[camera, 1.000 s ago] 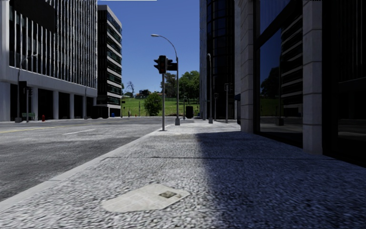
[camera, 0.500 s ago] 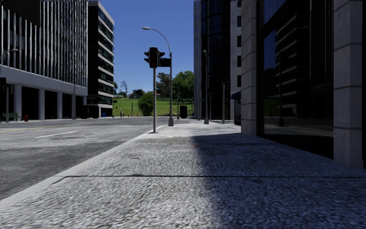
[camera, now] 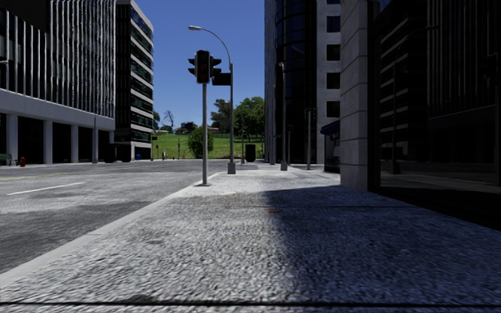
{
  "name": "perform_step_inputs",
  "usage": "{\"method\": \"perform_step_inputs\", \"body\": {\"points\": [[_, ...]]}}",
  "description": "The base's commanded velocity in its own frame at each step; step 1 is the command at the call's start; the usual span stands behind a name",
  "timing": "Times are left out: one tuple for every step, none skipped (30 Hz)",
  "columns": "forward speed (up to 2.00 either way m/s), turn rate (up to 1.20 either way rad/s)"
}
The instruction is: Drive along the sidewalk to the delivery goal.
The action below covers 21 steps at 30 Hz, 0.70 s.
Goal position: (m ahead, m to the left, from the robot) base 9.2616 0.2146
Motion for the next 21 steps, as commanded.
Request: {"method": "perform_step_inputs", "body": {"points": [[2.00,0.00],[2.00,0.00],[2.00,0.00],[2.00,0.00],[2.00,0.00],[2.00,0.00],[2.00,0.00],[2.00,0.00],[2.00,0.00],[2.00,0.00],[2.00,0.00],[2.00,0.00],[2.00,0.00],[2.00,0.00],[2.00,0.00],[2.00,0.00],[2.00,0.00],[2.00,0.00],[2.00,0.00],[2.00,0.00],[2.00,0.00]]}}
